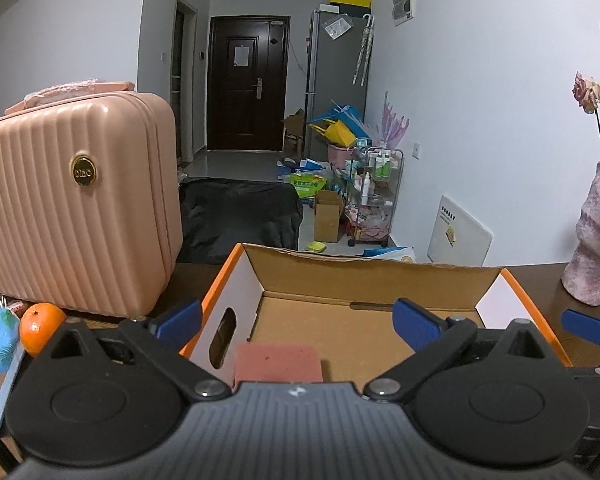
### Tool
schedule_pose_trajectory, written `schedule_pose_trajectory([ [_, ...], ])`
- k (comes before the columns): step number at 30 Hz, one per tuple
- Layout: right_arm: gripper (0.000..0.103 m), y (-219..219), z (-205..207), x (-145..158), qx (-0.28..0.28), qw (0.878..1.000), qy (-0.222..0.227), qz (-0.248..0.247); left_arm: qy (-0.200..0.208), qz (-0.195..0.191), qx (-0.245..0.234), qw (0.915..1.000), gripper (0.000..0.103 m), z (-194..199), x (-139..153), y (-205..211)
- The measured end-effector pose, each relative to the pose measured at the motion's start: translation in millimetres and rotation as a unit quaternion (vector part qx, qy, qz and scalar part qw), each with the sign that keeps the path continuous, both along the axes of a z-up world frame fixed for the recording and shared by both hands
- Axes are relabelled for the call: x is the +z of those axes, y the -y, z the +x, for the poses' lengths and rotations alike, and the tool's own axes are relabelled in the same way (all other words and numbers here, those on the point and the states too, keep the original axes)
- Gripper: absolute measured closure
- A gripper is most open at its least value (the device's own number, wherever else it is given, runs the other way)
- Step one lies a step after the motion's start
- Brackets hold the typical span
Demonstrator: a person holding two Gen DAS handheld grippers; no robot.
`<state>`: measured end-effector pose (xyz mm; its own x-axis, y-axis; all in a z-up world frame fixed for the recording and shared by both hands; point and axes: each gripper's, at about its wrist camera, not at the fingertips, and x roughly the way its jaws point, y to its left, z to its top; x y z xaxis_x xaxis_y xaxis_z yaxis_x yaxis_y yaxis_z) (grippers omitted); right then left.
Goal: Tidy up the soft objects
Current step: 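Lower the plush toy into the box and open the right tool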
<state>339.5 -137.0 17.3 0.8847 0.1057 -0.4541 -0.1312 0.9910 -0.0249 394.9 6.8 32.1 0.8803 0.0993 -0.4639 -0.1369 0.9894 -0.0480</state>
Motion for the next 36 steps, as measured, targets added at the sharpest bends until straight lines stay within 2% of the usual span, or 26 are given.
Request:
schedule_pose_trajectory([
  [7, 0.000, -2.6, -4.9, -6.0, 0.006, 1.000, 0.004, 0.009, 0.004, -0.009, -0.002, 0.9999, 0.000, -3.6, -6.2, 1.4],
  [14, 0.000, -5.5, -14.9, -7.7, 0.022, 1.000, 0.012, 0.014, -0.004, -0.042, -0.023, 0.9988, 0.000, -9.5, -15.3, 1.7],
  [26, 0.000, -2.4, -43.1, -12.9, 0.030, 0.999, 0.008, 0.038, 0.014, -0.056, -0.040, 0.9975, 0.000, -41.1, -20.1, 0.9],
  [31, 0.000, -2.7, -60.4, -13.2, 0.039, 0.998, 0.006, 0.050, 0.009, -0.088, -0.045, 0.9950, 0.000, -54.9, -22.7, -2.8],
  [36, 0.000, -3.8, -74.8, -12.8, 0.044, 0.998, 0.007, 0.054, 0.016, -0.087, -0.040, 0.9952, 0.000, -70.0, -22.4, 1.9],
])
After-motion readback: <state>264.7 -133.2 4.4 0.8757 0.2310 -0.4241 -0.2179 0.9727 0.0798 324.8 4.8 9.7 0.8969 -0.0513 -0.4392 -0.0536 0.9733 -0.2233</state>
